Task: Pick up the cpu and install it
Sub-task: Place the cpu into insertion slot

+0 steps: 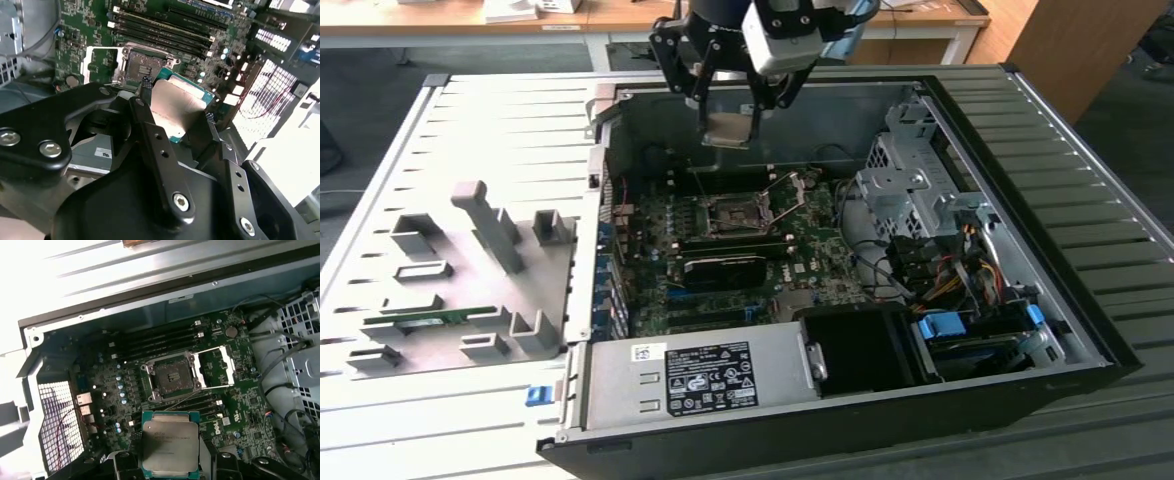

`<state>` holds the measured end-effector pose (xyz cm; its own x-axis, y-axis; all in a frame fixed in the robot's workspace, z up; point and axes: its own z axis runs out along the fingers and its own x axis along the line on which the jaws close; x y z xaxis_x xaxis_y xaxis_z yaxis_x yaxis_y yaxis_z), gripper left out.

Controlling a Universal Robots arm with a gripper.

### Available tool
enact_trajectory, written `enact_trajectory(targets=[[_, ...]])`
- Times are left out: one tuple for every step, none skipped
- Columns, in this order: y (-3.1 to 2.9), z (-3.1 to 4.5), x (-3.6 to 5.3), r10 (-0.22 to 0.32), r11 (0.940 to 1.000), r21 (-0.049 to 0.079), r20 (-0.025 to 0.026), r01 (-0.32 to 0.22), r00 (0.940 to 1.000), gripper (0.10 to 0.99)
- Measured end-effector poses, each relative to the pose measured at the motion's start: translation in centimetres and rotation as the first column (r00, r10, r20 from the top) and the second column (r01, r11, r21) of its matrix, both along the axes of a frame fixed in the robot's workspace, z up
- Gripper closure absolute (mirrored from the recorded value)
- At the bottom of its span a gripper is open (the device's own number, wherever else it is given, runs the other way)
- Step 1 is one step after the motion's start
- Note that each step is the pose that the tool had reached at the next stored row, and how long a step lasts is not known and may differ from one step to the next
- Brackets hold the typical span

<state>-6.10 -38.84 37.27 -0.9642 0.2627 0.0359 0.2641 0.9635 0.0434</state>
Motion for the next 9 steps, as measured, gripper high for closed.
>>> enact_trajectory(targets=[[0.0, -0.01, 0.0, -0.013, 0.9999, 0.0, 0.0, 0.013, 0.9999, 0.549], [0.0, -0.02, 0.0, -0.025, 0.9997, 0.0, 0.0, 0.025, 0.9997, 0.549], [0.0, -0.02, 0.0, -0.035, 0.9994, 0.0, 0.0, 0.035, 0.9994, 0.549], [0.0, -0.03, 0.0, -0.045, 0.999, 0.0, -0.0001, 0.045, 0.999, 0.549], [0.0, -0.04, 0.0, -0.054, 0.9985, 0.0, -0.0001, 0.054, 0.9985, 0.549], [0.0, -0.04, 0.0, -0.063, 0.998, 0.0, 0.0, 0.063, 0.998, 0.549], [0.0, -0.05, 0.0, -0.071, 0.9975, 0.0, 0.0, 0.071, 0.9975, 0.549], [0.0, -0.05, 0.0, -0.079, 0.9968, 0.0, -0.0001, 0.079, 0.9968, 0.549], [0.0, -0.06, 0.0, -0.088, 0.9962, 0.0, 0.0, 0.088, 0.9962, 0.549]])
